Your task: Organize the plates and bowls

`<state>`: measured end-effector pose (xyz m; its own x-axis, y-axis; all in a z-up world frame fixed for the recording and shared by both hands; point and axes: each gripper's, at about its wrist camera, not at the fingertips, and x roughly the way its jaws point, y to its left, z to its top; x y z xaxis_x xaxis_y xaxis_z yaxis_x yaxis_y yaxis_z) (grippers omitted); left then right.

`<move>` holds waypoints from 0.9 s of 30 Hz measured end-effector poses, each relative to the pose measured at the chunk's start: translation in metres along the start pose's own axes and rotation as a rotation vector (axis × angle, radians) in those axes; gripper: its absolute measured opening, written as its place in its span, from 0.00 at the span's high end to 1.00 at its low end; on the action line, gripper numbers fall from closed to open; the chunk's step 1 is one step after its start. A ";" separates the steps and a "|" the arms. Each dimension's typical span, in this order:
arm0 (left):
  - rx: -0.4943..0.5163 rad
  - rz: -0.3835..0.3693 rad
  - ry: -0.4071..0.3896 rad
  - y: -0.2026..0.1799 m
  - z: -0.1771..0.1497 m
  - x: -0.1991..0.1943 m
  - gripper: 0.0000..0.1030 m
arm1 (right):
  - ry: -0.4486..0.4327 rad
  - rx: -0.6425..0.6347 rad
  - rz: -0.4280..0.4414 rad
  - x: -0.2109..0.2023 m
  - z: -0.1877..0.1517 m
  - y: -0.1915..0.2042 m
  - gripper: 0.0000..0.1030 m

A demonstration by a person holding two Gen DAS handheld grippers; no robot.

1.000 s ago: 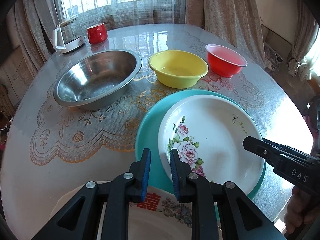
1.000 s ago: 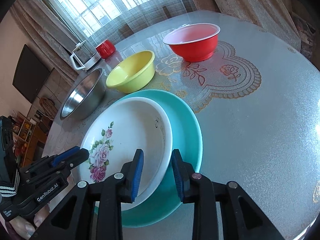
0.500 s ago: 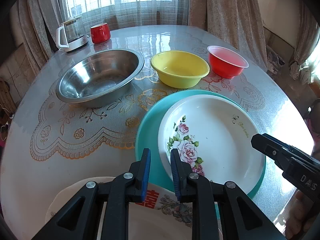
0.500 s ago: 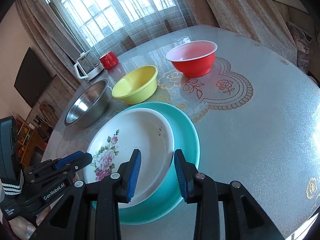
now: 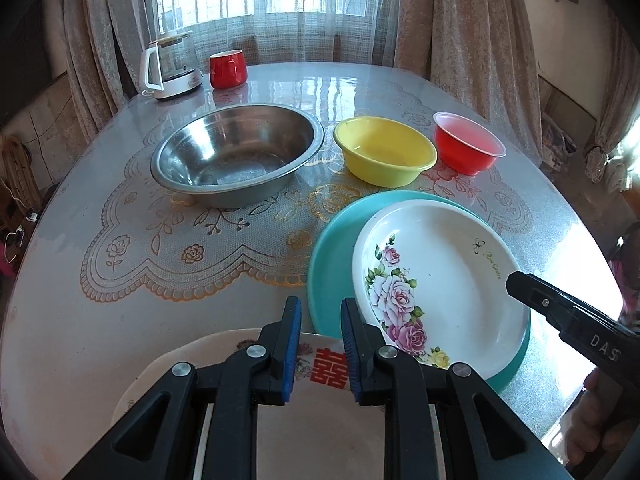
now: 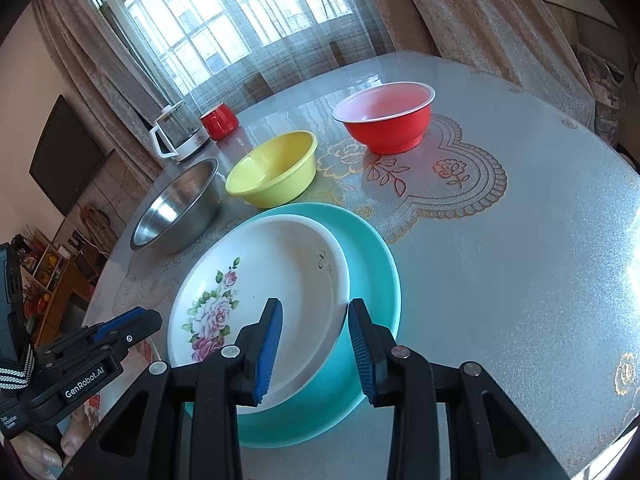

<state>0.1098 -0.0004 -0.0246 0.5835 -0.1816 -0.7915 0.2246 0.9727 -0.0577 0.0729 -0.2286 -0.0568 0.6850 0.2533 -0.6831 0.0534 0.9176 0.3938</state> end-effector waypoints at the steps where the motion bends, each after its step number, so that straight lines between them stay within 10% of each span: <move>1: -0.009 -0.001 -0.004 0.003 -0.001 -0.002 0.79 | 0.002 -0.001 -0.001 0.000 0.000 0.000 0.66; 19: -0.093 0.018 -0.089 0.054 -0.031 -0.044 0.71 | -0.048 -0.011 0.004 -0.015 -0.003 0.002 0.62; 27: -0.231 0.048 -0.099 0.110 -0.067 -0.063 0.70 | 0.013 -0.069 0.288 -0.028 -0.015 0.012 0.62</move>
<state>0.0457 0.1274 -0.0215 0.6652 -0.1371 -0.7340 0.0177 0.9856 -0.1681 0.0430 -0.2201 -0.0422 0.6556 0.5095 -0.5573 -0.1914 0.8261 0.5301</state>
